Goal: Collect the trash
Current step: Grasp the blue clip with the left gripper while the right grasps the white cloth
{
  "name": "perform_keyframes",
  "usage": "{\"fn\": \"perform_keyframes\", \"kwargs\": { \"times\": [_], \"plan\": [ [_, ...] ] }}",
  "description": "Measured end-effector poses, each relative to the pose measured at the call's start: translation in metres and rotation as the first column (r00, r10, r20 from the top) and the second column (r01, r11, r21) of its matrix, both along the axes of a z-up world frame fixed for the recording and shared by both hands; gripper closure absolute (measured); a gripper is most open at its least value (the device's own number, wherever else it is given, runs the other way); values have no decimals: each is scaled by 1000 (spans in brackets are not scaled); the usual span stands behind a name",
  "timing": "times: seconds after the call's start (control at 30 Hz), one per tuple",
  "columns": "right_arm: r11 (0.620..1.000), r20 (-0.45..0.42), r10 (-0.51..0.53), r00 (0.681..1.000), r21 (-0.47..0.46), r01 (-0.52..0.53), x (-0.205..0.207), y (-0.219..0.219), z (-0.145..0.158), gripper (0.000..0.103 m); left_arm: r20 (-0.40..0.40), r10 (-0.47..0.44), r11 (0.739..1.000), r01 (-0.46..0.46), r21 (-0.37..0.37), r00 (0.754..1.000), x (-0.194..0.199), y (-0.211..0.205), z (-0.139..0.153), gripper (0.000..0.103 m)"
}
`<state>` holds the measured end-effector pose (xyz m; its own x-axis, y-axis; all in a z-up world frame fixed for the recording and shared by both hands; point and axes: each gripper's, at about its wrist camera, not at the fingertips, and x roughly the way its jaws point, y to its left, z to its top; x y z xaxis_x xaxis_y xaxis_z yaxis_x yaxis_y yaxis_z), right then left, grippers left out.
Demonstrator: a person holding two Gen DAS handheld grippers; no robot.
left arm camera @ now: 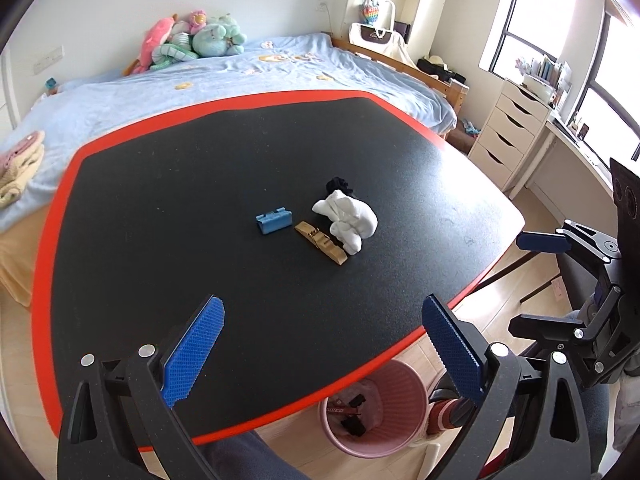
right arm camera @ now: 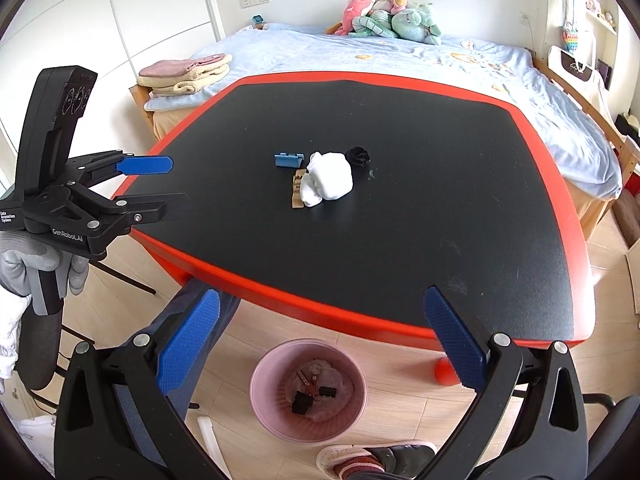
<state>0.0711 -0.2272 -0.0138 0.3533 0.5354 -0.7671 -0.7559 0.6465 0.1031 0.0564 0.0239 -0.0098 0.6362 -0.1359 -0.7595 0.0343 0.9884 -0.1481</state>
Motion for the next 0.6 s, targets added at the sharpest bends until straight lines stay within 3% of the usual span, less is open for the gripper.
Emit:
{"fn": "perform_keyframes", "kwargs": {
  "times": [0.3, 0.6],
  "plan": [
    [1000, 25, 29, 999, 5, -29, 35, 33, 3, 3, -30, 60, 998, -59, 30, 998, 44, 12, -5, 8],
    [999, 18, 49, 999, -19, -49, 62, 58, -14, 3, -82, 140, 990, -137, 44, 987, 81, 23, -27, 8]
  ]
}}
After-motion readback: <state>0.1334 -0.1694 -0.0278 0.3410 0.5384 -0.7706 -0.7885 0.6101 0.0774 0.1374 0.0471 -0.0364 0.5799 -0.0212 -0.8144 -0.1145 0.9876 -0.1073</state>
